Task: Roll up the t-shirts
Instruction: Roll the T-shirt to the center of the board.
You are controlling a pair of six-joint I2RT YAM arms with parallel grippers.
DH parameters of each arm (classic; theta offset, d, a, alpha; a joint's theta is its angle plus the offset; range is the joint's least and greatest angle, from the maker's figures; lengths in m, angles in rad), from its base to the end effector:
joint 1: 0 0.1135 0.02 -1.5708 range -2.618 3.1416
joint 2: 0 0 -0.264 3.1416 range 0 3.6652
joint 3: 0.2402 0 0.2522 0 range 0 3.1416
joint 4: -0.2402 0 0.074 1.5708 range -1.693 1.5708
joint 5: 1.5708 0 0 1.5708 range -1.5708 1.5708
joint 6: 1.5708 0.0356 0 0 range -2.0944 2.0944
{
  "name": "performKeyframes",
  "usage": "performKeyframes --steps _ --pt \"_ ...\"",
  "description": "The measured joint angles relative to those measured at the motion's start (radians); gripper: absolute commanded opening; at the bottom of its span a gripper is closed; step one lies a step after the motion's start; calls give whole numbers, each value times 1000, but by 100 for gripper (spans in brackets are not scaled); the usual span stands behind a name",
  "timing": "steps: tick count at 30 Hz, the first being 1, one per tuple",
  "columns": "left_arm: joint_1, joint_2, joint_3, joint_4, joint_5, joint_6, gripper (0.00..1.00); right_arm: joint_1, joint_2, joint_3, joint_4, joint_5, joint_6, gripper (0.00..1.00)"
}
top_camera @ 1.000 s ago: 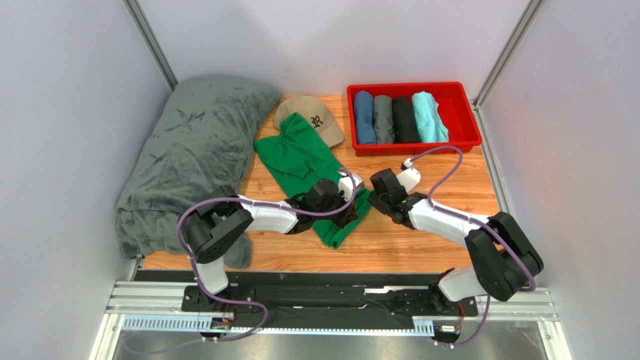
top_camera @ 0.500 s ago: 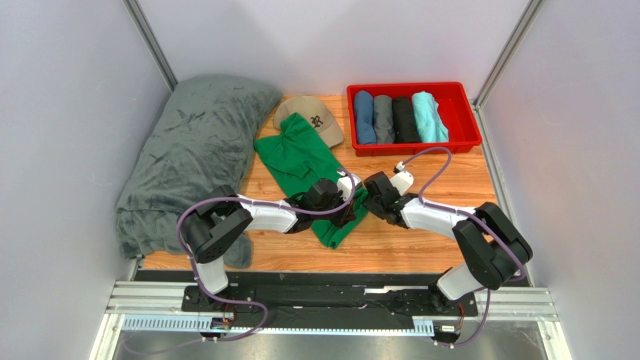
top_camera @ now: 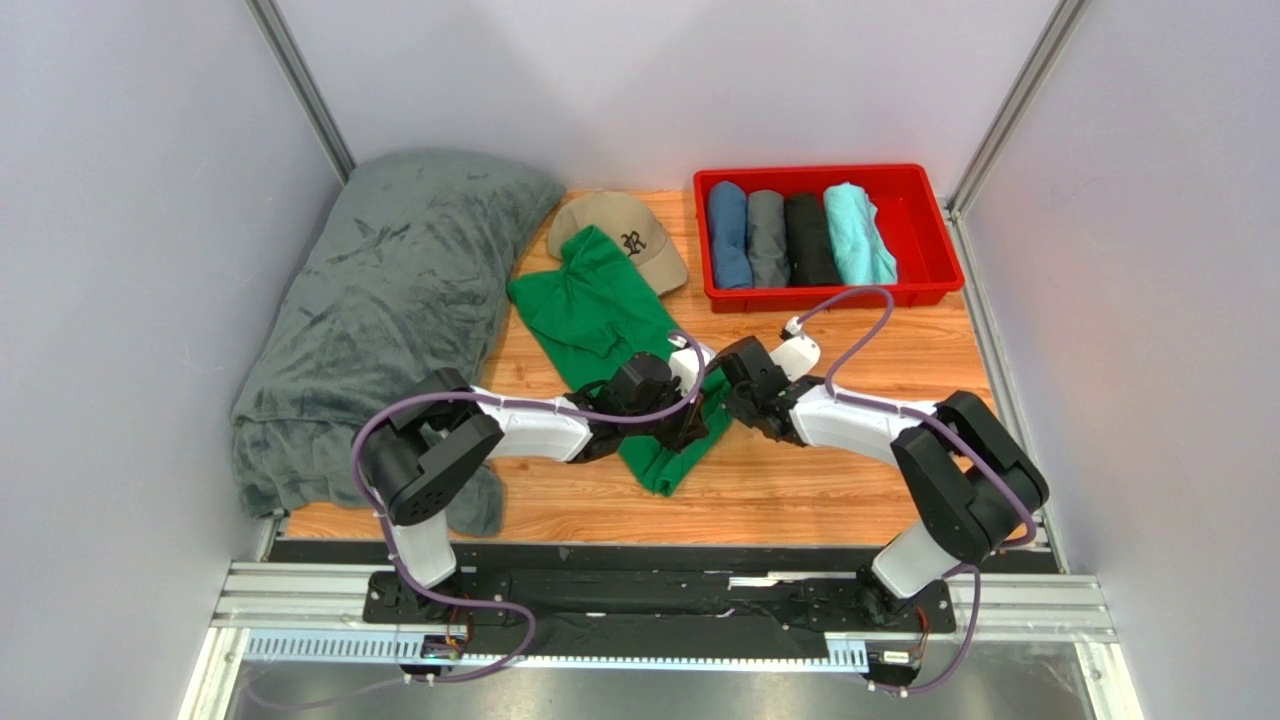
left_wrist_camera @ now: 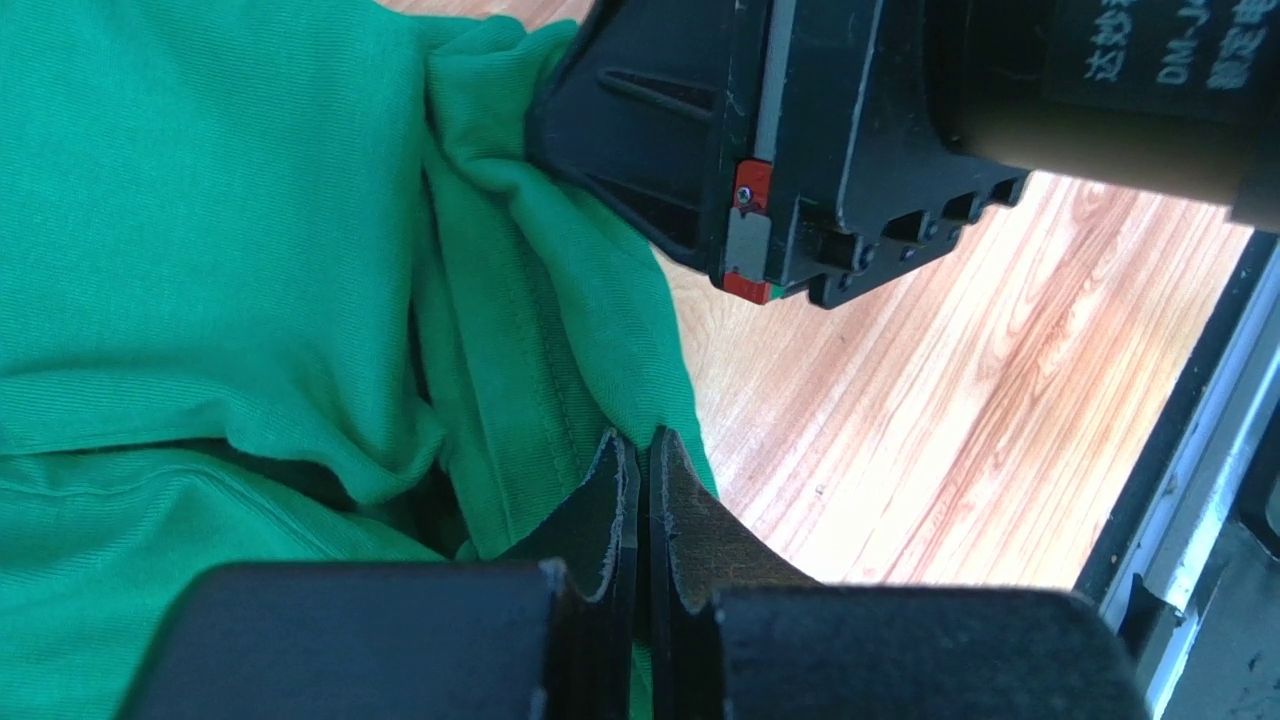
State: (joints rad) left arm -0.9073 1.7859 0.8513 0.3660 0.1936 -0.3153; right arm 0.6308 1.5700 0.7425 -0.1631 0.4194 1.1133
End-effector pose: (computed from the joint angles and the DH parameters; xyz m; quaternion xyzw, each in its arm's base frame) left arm 0.2175 -0.2894 0.1514 0.2991 0.8214 -0.3438 0.3429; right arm 0.2412 0.1582 0.1487 0.2817 0.8959 0.0859 0.3327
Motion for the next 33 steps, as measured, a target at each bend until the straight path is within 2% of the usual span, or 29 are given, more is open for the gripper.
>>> performKeyframes --steps 1,6,7,8,16,22,27,33 --pt "0 0 0 0 3 2 8 2 1 13 -28 5 3 0" --pt "0 -13 0 -21 6 21 34 3 13 104 -217 25 10 0" --pt "2 -18 0 -29 6 27 44 3 18 126 -256 32 9 0" --pt "3 -25 -2 -39 6 34 47 3 22 143 -289 36 8 0" --pt "-7 -104 -48 -77 -55 113 50 3 71 221 -491 57 -1 0" --pt "-22 -235 -94 -78 -161 184 50 4 98 245 -525 64 -6 0" --pt "-27 -301 -93 -127 -192 269 50 4 122 277 -564 72 -17 0" --pt "-164 -386 -93 -241 -257 443 50 4 192 364 -640 80 -30 0"
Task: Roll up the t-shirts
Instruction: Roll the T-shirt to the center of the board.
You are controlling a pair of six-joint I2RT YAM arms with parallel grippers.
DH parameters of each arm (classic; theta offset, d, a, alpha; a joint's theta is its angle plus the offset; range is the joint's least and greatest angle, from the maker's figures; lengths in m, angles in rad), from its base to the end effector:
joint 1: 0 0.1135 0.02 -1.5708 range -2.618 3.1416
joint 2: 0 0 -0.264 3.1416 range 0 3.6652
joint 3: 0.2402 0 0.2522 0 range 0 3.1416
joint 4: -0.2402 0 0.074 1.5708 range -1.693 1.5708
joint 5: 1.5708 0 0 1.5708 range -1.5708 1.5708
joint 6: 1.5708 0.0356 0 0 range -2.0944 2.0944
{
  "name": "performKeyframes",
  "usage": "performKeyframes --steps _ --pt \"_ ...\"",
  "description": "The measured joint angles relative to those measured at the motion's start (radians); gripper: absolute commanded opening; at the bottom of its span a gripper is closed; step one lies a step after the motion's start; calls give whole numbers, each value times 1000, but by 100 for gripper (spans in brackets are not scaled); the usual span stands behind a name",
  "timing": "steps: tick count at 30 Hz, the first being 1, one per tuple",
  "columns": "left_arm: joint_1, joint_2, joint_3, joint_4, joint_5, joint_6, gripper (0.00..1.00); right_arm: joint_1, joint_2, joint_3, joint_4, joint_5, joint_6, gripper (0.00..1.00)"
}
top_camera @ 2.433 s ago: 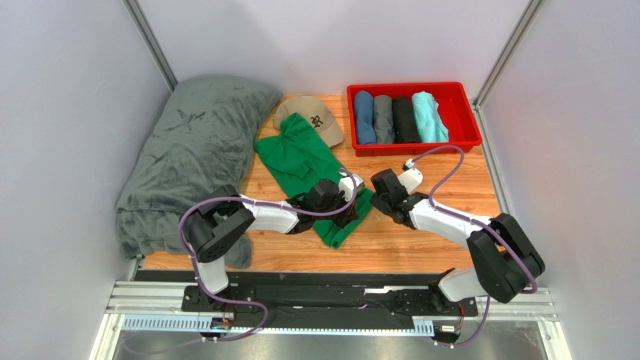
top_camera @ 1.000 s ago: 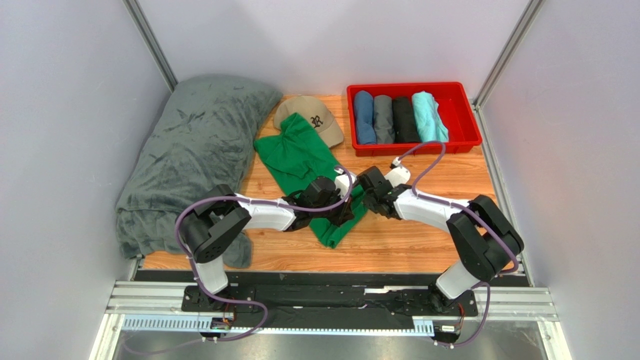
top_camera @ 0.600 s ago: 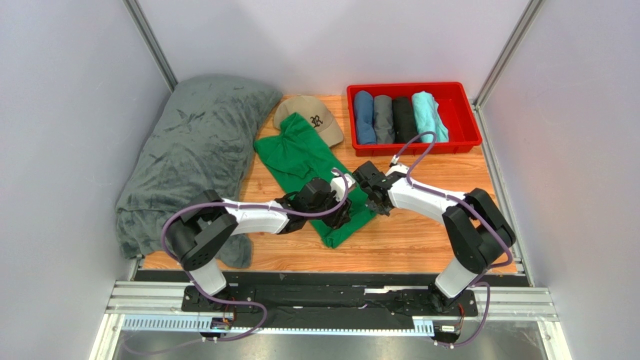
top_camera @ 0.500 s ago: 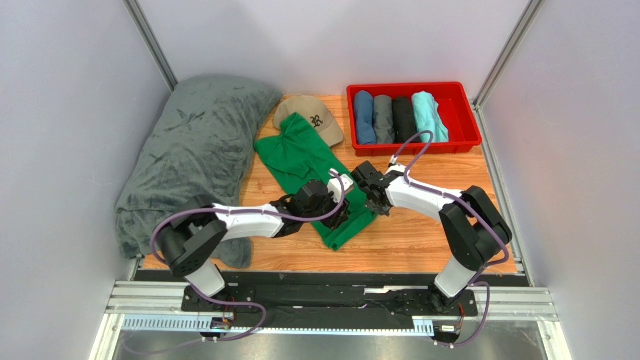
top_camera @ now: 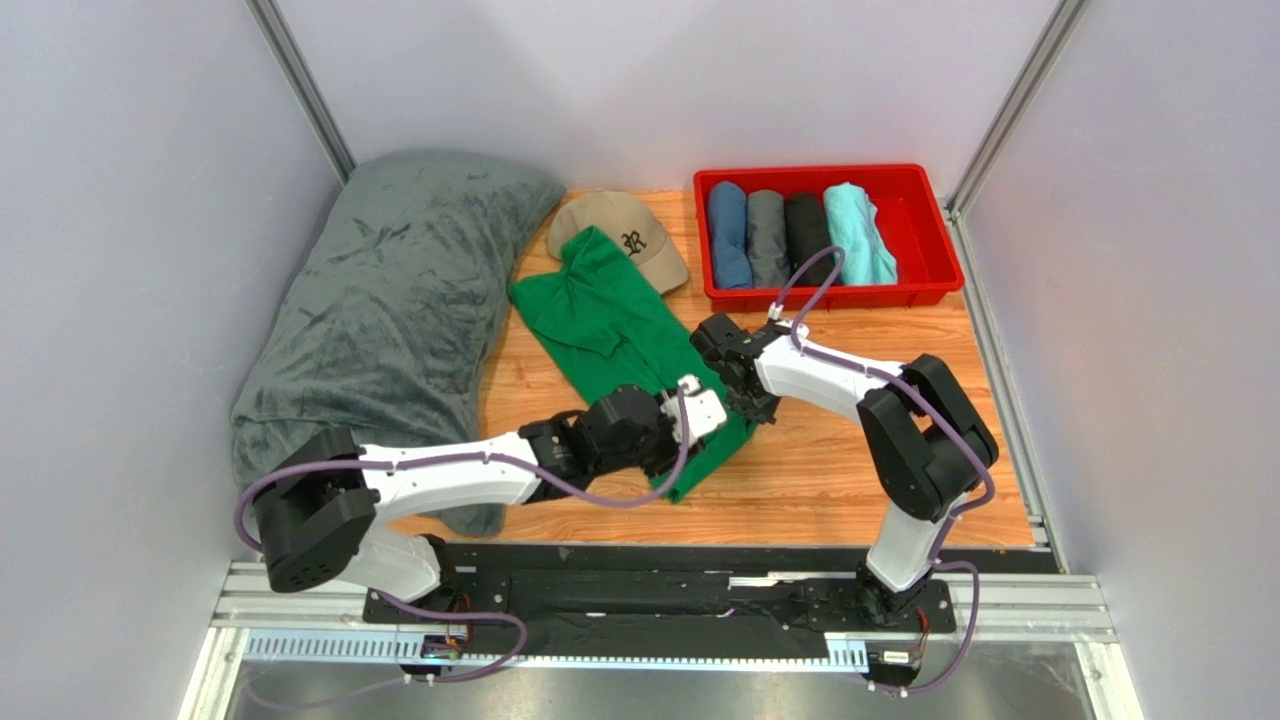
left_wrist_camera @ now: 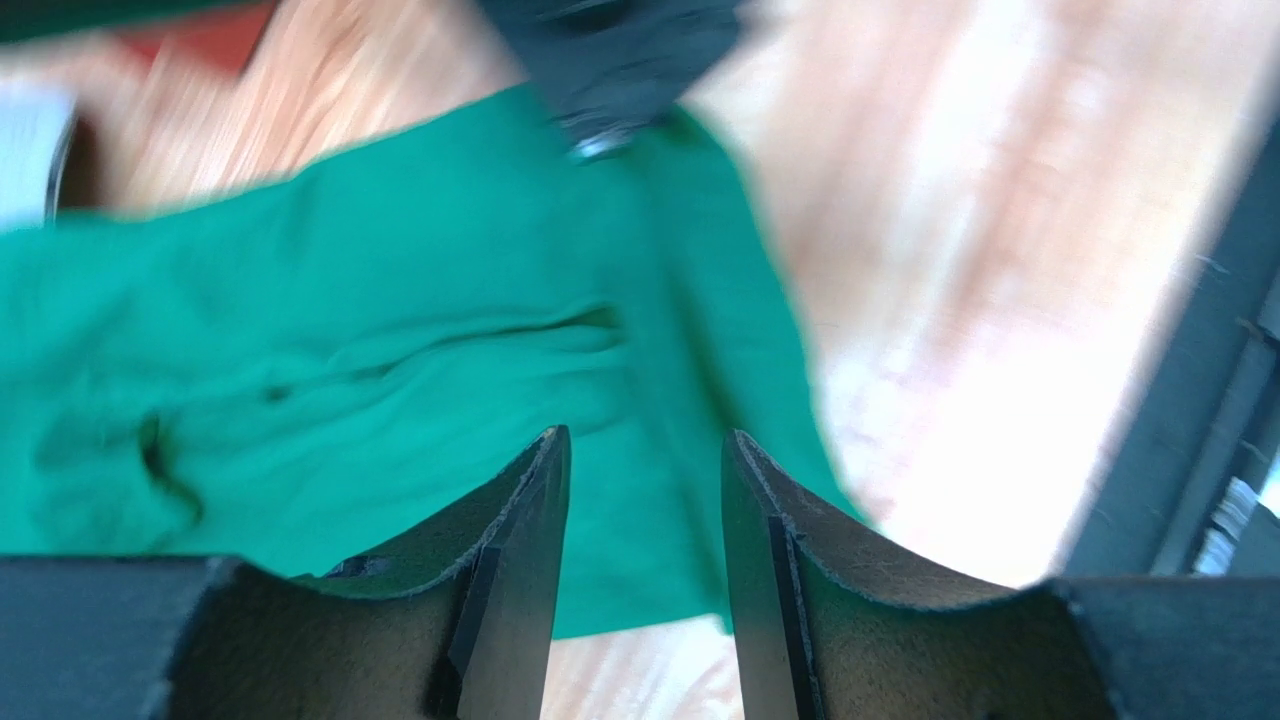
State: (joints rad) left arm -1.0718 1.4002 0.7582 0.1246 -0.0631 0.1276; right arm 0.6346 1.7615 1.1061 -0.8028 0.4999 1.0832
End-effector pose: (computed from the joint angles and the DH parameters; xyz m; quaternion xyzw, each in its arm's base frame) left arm 0.1467 -0.2645 0.2209 0.4746 0.7222 -0.2042 0.4599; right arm 0.2619 0.1716 0.1664 0.2287 0.9401 -0.1201 0.2226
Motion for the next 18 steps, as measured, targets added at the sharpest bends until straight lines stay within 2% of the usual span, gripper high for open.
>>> performKeyframes --steps 3,8,18 --pt "-69 -15 0 -29 -18 59 50 0 17 21 -21 1 2 0" --pt "-126 8 0 -47 -63 106 51 0 43 53 -56 1 5 0" --pt "-187 162 10 -43 -88 110 53 0 69 83 -93 5 33 0"
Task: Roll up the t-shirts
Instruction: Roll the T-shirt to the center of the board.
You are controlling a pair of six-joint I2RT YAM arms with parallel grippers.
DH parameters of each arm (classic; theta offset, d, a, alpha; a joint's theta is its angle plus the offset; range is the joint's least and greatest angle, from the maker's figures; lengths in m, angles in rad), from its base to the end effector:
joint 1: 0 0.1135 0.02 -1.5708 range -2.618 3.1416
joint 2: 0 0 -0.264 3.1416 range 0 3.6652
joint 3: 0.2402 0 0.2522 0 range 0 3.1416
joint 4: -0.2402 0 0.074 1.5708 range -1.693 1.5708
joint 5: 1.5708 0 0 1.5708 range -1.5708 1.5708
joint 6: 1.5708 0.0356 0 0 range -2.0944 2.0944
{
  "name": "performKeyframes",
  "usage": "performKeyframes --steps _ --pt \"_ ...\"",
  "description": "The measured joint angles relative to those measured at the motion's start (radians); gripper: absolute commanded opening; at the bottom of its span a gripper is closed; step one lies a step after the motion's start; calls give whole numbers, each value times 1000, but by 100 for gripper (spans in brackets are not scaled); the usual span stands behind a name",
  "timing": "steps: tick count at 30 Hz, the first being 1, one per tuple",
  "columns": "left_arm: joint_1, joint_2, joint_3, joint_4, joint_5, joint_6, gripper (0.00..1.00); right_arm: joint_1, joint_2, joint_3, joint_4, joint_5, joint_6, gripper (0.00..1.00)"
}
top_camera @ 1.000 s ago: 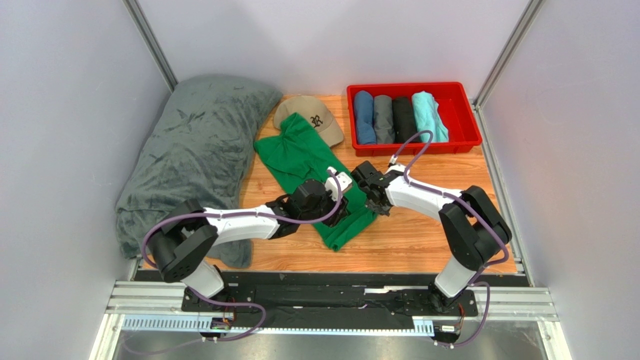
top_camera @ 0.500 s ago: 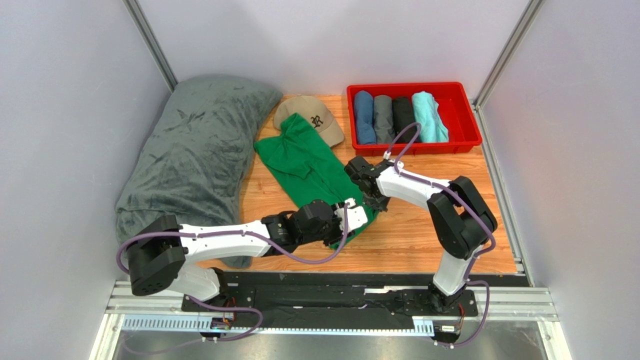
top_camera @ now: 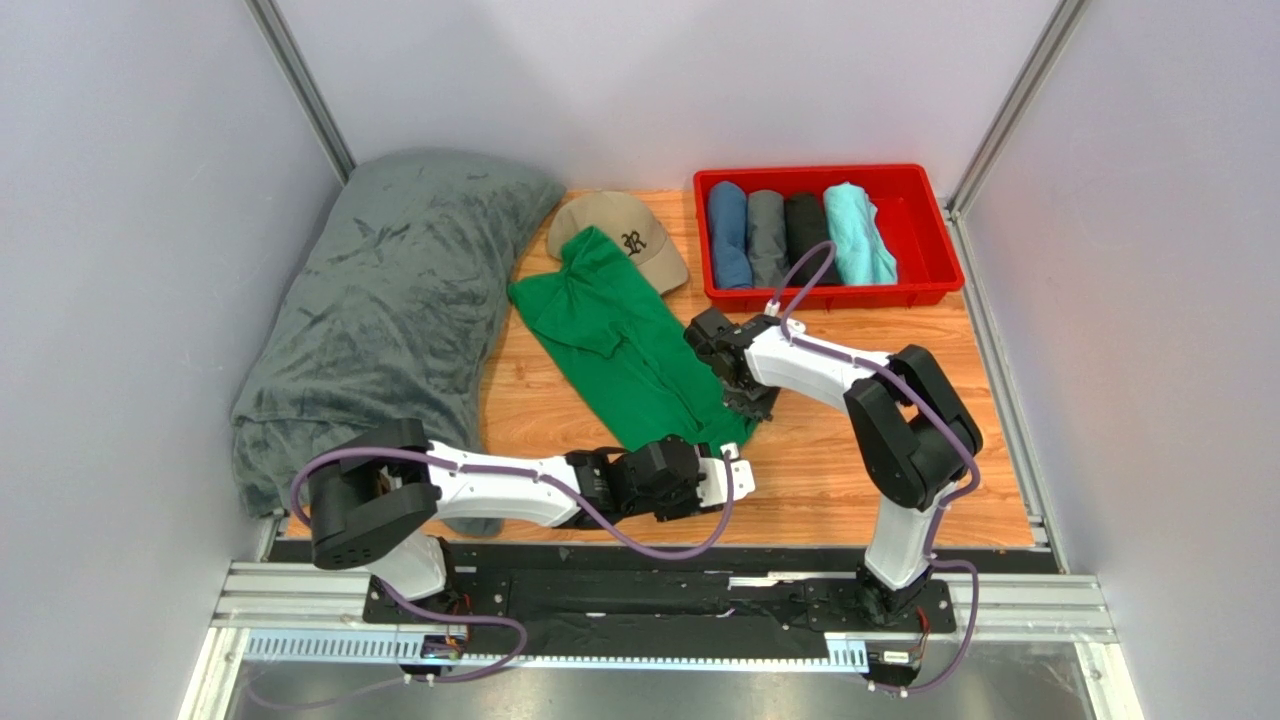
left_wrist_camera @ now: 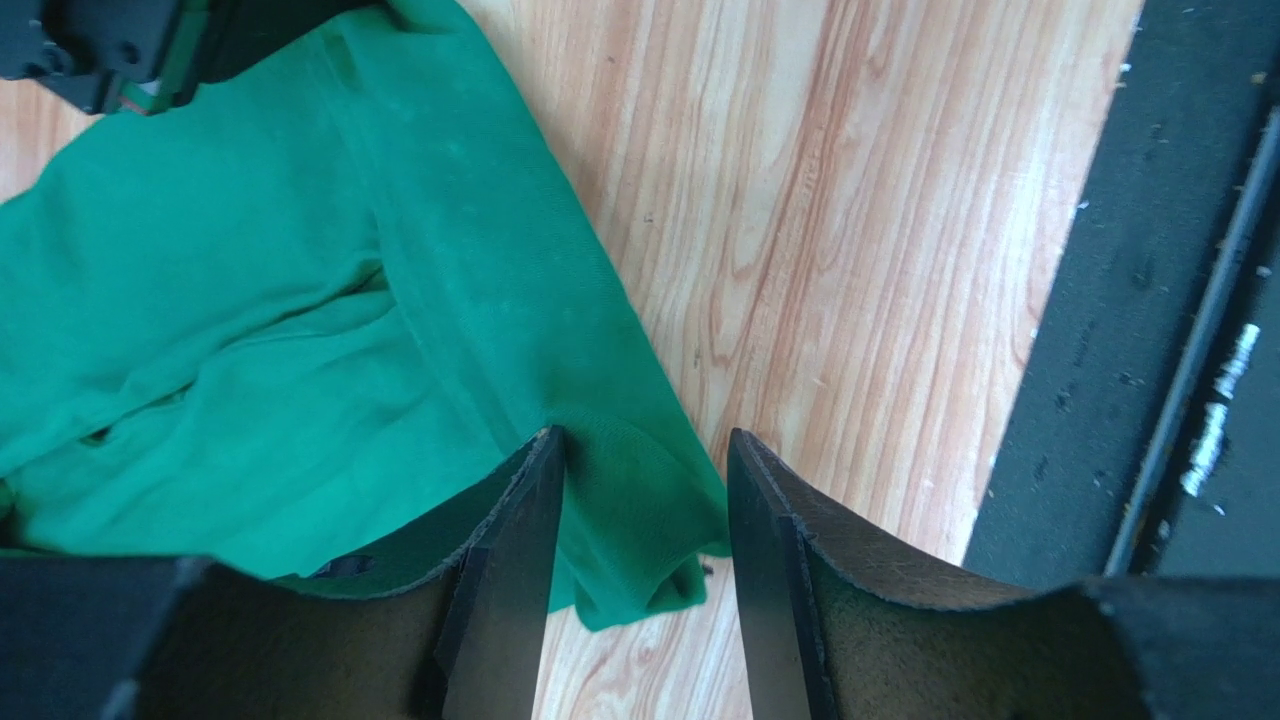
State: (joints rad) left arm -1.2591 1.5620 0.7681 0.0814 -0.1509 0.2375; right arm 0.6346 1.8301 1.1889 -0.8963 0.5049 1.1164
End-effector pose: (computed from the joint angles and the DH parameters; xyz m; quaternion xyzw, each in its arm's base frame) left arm 0.1016 -0.2980 0.1735 0.5940 0.6858 -0.1431 0.3955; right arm 0.2706 0.1779 0.1651 0.2350 0.9392 -0.1476 0.2021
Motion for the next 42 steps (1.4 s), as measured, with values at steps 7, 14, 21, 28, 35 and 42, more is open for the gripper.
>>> performKeyframes --steps 7,14,21,28,35,42 --pt "-6 73 34 21 -50 -8 49 0 1 2 -4 1 9 0" --pt "57 75 32 27 -6 -51 33 0 1 0 -2 1 8 4" --pt "142 75 8 42 91 -114 8 -6 -42 -50 53 -11 5 20" --pt "202 71 -14 72 206 -176 0 -19 -164 -181 164 -48 5 36" --pt "257 71 -14 69 307 -244 0 -12 -412 -370 319 -65 18 44" --pt "292 71 -14 63 365 -285 0 86 -591 -479 400 11 74 45"
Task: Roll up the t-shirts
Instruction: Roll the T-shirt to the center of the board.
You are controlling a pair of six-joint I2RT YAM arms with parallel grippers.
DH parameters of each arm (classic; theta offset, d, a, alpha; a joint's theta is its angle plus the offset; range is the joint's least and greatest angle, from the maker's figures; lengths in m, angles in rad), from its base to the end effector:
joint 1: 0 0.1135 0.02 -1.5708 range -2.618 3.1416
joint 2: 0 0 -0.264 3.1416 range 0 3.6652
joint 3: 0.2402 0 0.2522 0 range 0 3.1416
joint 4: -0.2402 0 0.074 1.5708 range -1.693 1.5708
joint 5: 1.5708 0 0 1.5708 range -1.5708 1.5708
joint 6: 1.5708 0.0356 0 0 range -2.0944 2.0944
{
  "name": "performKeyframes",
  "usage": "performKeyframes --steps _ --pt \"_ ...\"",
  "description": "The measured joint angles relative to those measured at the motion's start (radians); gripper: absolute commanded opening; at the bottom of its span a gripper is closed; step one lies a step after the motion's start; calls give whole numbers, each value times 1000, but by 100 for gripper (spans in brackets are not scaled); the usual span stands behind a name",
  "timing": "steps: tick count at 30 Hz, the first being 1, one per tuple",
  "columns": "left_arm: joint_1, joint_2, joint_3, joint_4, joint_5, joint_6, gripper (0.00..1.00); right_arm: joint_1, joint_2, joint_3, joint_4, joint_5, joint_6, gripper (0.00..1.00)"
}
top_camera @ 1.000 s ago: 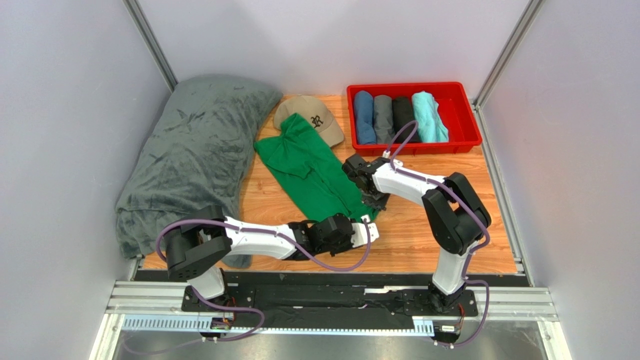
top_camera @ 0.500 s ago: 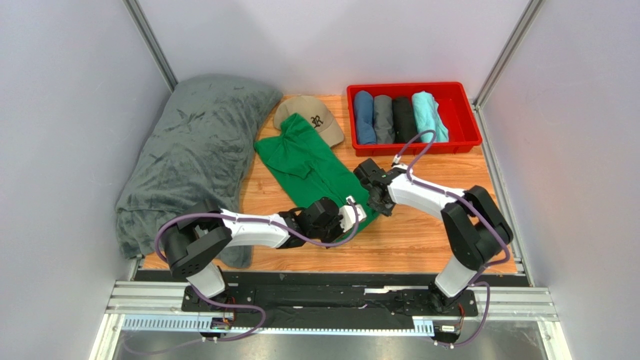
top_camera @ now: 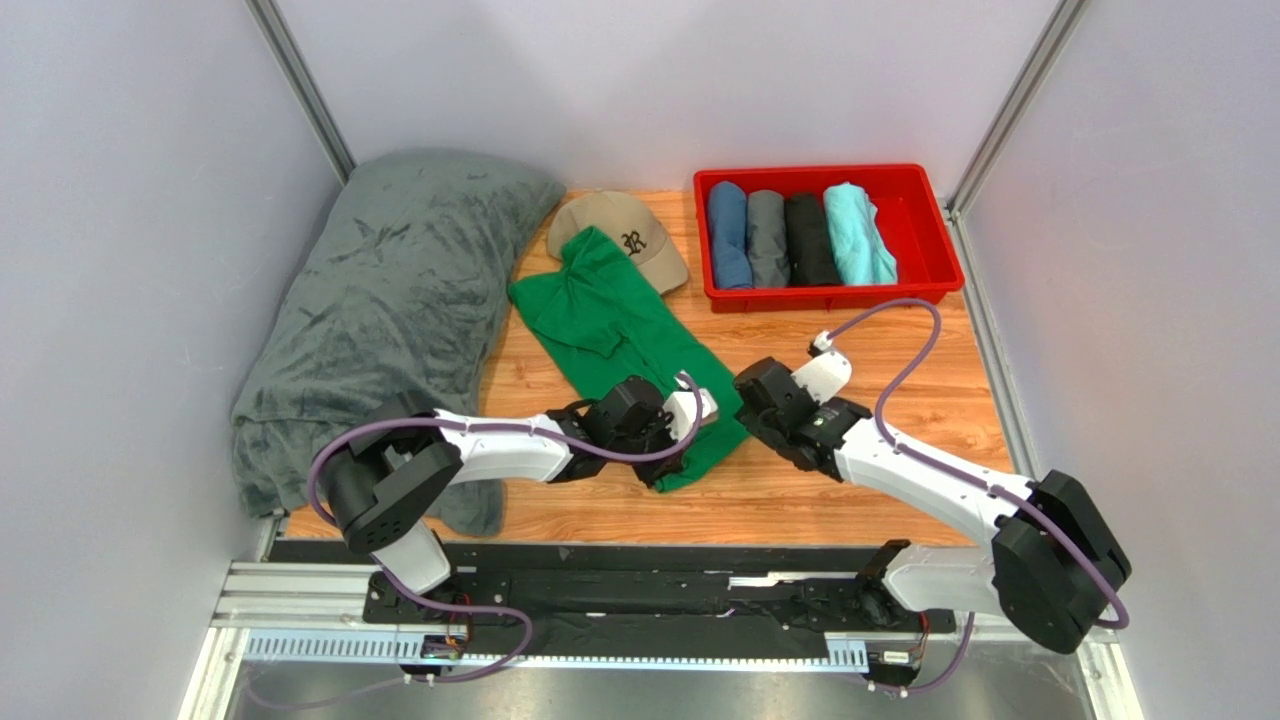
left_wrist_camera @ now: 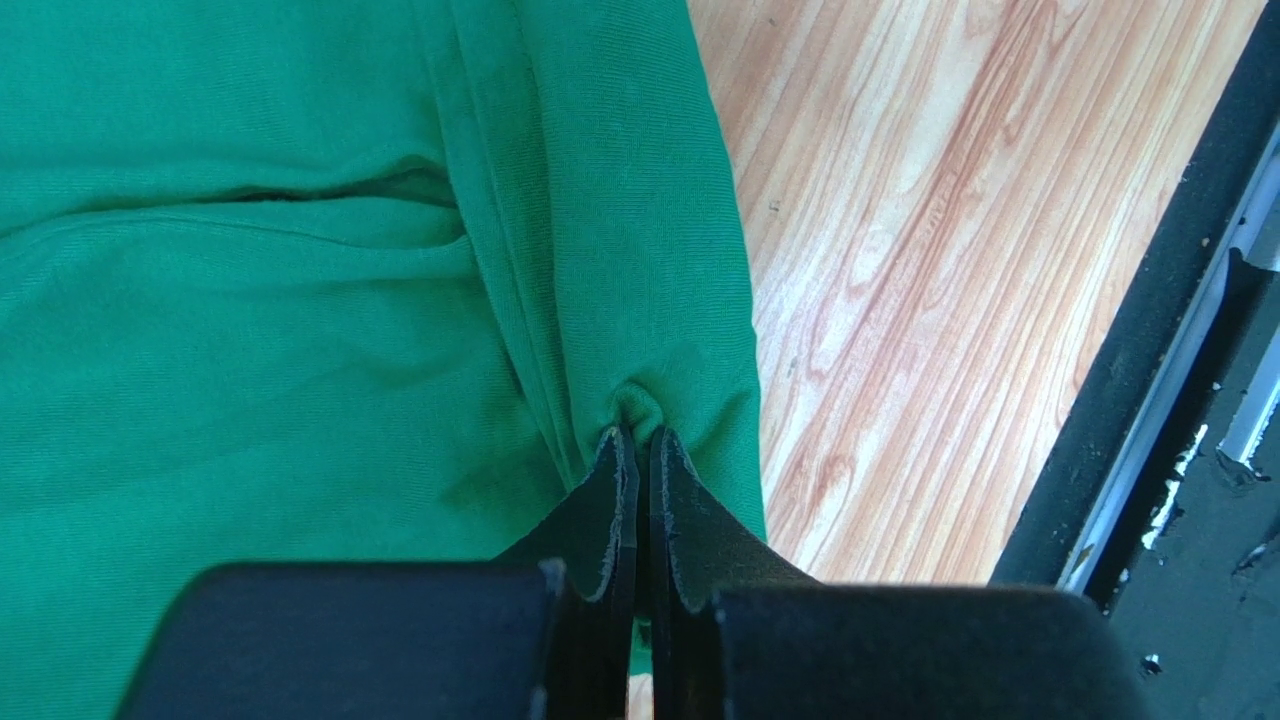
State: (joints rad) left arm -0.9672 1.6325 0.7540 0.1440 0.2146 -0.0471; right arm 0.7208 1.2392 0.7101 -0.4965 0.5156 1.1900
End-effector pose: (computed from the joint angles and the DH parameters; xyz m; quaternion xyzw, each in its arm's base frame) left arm 0.1751 -0.2674 0.1538 0.4424 0.7948 -0.2816 0.3054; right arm 0.1846 0.1388 0.2015 0.2832 0.8898 0.0708 0.3508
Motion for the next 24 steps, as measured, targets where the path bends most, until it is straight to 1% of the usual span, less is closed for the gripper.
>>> performKeyframes --steps 6,11,17,24 --pt "10 0 0 -5 18 -10 0 140 -4 -48 14 72 95 44" --pt "14 0 0 -6 23 -12 0 214 31 -69 40 118 167 44" --pt "14 0 0 -6 24 -14 0 227 84 -106 94 149 220 45" --pt "14 -2 -2 -6 24 -15 0 216 158 -106 133 173 230 47"
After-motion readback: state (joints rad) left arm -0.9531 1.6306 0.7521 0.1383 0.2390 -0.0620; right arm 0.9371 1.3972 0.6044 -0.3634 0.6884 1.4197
